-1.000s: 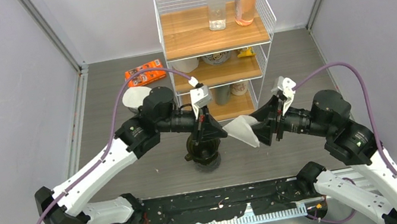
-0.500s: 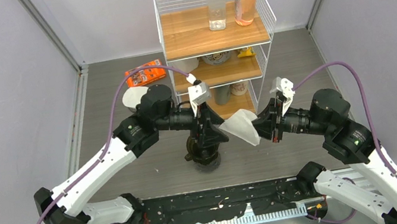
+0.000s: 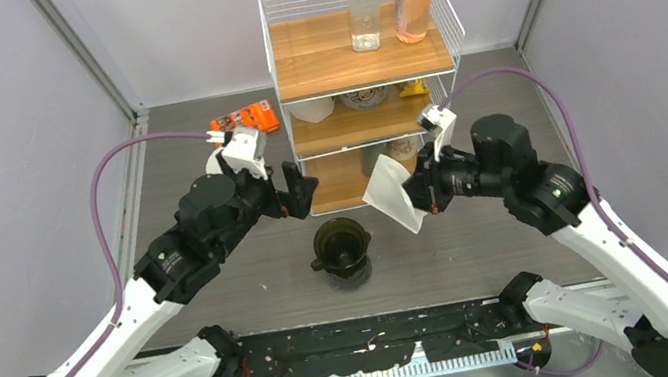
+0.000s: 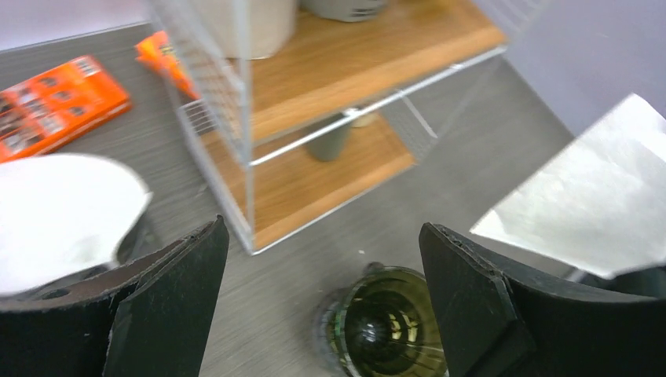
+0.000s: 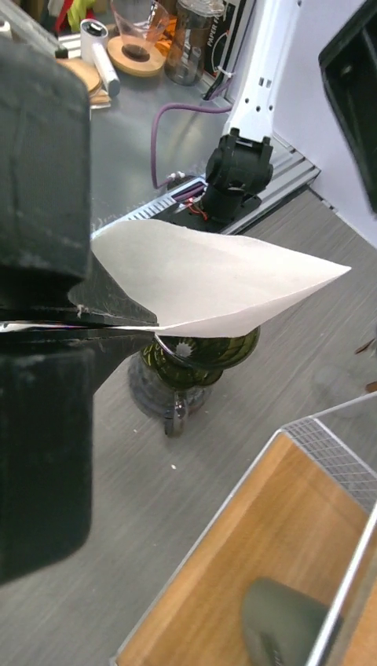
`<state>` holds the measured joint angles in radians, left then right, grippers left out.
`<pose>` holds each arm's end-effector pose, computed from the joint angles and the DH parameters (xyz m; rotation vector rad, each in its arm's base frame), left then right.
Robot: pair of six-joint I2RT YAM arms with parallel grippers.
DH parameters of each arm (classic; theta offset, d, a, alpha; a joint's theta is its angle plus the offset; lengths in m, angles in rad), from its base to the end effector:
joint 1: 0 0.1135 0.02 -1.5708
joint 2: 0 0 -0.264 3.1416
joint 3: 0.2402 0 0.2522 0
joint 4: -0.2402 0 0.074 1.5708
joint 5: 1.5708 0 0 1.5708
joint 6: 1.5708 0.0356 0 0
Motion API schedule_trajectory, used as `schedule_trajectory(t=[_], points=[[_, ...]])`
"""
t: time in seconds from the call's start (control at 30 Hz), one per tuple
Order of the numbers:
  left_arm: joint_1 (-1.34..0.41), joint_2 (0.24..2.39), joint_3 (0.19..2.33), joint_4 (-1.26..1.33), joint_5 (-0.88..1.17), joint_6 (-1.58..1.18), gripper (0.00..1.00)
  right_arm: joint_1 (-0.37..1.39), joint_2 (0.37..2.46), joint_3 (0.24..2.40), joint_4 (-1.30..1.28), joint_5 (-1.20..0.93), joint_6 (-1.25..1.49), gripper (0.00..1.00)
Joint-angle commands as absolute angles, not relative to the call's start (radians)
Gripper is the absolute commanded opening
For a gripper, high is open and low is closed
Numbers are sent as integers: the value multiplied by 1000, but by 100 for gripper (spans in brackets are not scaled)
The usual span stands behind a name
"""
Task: Place the coffee filter in the dripper
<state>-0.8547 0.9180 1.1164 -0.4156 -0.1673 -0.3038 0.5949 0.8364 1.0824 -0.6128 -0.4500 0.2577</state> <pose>0.1322 -0.1428 0.4068 0.3797 1.7972 -0.6774 0.1280 0.1053 0.3893 -0.6481 1.9263 0.9888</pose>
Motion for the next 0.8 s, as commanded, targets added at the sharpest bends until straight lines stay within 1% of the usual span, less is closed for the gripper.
schedule_trajectory(t=[0.0,0.53,0.63,0.77], points=[[-850,908,1115,-491,-470,-366,99,598,916,1162,-720,-419,317,5],[-850,953,1125,-501,-472,-389,99,606,1000,1214,-752,-415,349,5],[-851,946,1127,-507,-458,-398,100,630,1009,1234,-759,-376,359,5],[-850,917,1117,-530,-450,-417,100,709,1035,1273,-784,-281,376,5]])
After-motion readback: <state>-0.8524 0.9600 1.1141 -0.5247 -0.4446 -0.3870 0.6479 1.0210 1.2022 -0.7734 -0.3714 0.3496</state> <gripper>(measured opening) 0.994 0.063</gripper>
